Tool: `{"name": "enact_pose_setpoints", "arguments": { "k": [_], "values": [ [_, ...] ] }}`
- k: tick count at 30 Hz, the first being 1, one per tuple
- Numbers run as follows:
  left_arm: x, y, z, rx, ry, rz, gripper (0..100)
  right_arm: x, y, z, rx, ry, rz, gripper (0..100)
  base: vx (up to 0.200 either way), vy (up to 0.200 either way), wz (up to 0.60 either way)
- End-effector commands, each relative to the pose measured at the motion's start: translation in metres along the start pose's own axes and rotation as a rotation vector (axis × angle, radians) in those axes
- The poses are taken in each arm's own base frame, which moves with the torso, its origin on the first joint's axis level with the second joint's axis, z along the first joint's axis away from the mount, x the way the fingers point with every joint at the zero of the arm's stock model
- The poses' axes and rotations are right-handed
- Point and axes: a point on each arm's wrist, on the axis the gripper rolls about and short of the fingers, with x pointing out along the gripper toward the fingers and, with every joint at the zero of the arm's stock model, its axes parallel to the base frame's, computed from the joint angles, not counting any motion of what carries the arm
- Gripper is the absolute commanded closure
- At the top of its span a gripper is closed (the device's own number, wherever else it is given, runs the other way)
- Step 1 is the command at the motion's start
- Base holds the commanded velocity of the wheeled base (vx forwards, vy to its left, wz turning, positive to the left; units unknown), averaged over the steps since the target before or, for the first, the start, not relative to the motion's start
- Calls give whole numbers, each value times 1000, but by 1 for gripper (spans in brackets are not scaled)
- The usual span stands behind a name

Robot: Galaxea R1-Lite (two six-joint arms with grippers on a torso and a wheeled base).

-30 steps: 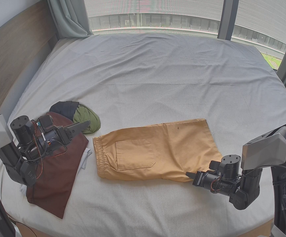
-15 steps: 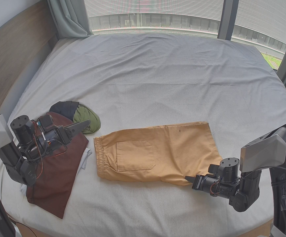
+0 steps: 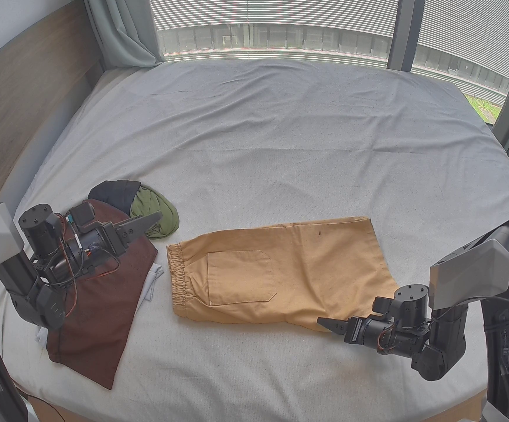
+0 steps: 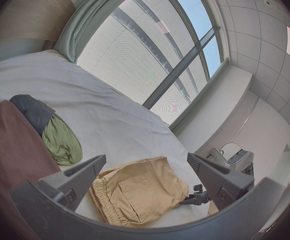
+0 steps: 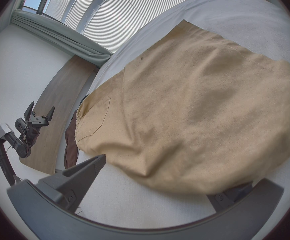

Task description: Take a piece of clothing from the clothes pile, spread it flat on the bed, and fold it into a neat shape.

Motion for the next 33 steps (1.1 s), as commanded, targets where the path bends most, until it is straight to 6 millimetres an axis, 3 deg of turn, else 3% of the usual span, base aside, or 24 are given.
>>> {"name": "enact_pose_setpoints", "arguments": {
  "k": [1,5,11,18,23,33],
  "values": [
    [1,1,3,7,-10,-3,0,-7,6,-8,-2,56,20,0,0,0,0],
    [1,1,3,8,-9,-4,0,-17,14,-8,-11,79,61,0,0,0,0],
    [1,2,4,10,-13,-3,0,-49,37,3,-32,99,200,0,0,0,0],
    [3,4,5,12,-17,-2,0,-52,42,19,-44,31,226,0,0,0,0],
    [2,4,4,13,-14,-2,0,-48,28,31,-24,-18,194,0,0,0,0],
    [2,4,3,14,-11,0,0,-28,-5,28,26,-8,111,0,0,0,0]
  ]
}}
